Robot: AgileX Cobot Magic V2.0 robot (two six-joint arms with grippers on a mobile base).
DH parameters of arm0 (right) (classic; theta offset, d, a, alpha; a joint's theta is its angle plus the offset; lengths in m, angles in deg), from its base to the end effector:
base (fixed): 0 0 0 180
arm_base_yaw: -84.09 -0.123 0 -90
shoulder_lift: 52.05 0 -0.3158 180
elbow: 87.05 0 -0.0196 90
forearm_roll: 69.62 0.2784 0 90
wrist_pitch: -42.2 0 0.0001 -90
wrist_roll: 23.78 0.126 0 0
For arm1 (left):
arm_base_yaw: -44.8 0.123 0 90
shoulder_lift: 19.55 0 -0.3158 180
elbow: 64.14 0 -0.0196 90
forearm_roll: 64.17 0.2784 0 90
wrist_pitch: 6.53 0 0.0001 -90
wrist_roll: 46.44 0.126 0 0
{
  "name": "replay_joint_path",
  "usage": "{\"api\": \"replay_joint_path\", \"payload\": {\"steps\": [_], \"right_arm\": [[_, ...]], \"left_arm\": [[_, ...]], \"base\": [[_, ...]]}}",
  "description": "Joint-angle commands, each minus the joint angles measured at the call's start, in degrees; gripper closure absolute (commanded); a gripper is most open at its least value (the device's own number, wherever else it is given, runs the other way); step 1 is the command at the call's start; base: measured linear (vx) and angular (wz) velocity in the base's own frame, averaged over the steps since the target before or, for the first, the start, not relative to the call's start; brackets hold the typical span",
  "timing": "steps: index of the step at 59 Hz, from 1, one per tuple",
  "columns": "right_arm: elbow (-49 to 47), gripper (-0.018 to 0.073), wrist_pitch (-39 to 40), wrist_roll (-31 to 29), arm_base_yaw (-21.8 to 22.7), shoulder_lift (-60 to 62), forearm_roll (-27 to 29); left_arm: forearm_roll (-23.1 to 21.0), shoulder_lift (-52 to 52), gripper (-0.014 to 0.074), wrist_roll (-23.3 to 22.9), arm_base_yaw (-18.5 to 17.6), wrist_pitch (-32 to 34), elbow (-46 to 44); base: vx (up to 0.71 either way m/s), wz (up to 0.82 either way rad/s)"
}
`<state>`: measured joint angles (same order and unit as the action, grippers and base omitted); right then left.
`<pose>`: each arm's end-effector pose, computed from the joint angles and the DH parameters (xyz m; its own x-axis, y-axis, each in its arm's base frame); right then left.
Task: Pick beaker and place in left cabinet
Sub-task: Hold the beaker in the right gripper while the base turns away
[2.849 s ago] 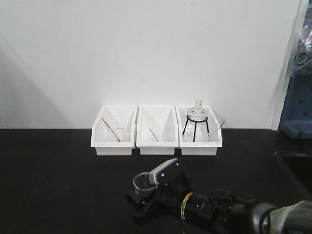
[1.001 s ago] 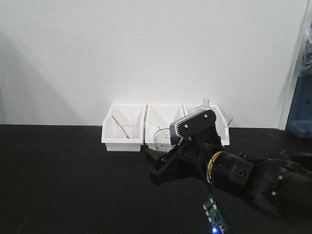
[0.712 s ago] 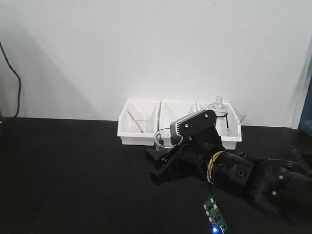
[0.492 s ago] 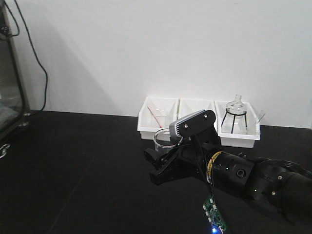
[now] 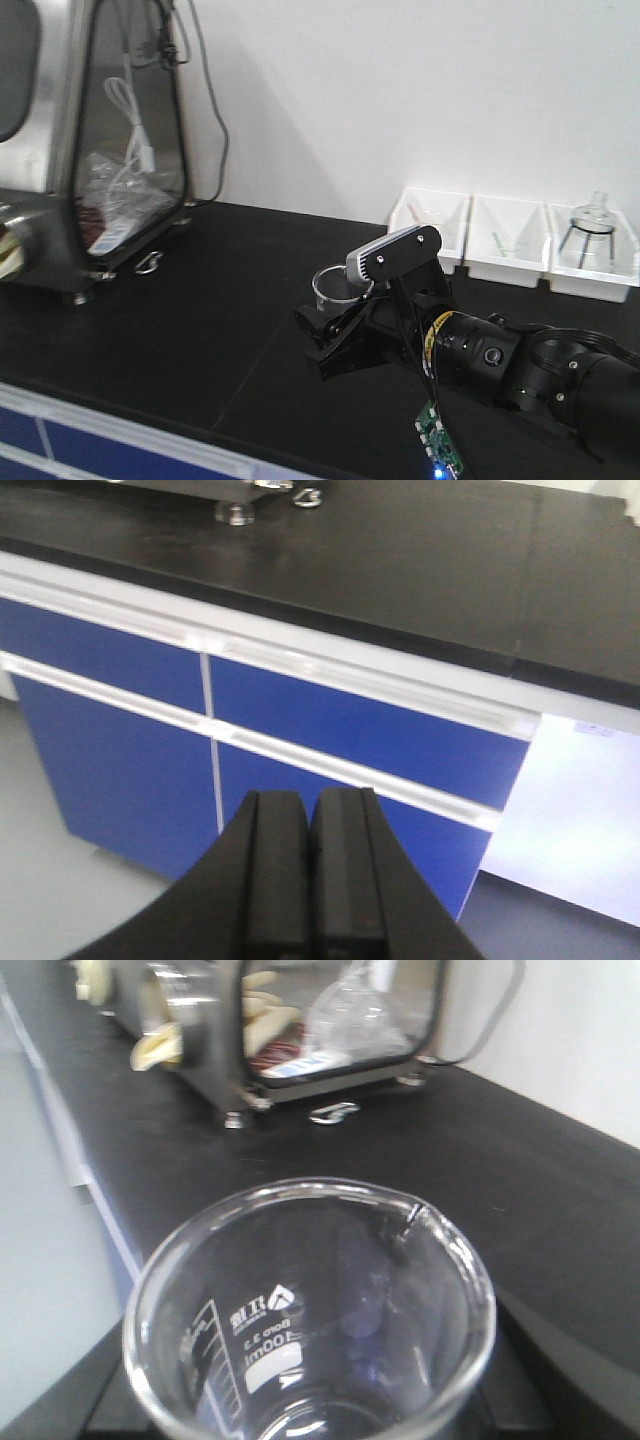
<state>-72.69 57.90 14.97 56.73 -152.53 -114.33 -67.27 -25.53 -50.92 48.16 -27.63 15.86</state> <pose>0.3785 0.2228 0.3053 -0.1550 -0.1741 -0.9725 -0.6310 0.7749 -0.0381 0.0827 0.0024 0.1579 -0.2852 -0.1453 -0.9474 -0.0773 0.9887 -0.1283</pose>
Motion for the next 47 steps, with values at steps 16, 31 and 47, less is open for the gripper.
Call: {"api": "replay_joint_path", "payload": {"steps": [16, 31, 47], "right_arm": [[-1.69, 0.0323, 3.85, 0.18, -0.04, 2.61, 0.4], [-1.69, 0.0323, 3.85, 0.18, -0.04, 2.61, 0.4], [-1.69, 0.0323, 3.85, 0.18, -0.04, 2.61, 0.4]], "left_arm": [[-0.43, 0.56, 0.0603, -0.15, -0.23, 4.66, -1.06], [-0.43, 0.56, 0.0603, -0.15, -0.23, 4.66, -1.06], [-0.43, 0.56, 0.0603, -0.15, -0.23, 4.66, -1.06]], "base": [[-0.14, 0.42], [-0.11, 0.56], [-0.08, 0.75]]}}
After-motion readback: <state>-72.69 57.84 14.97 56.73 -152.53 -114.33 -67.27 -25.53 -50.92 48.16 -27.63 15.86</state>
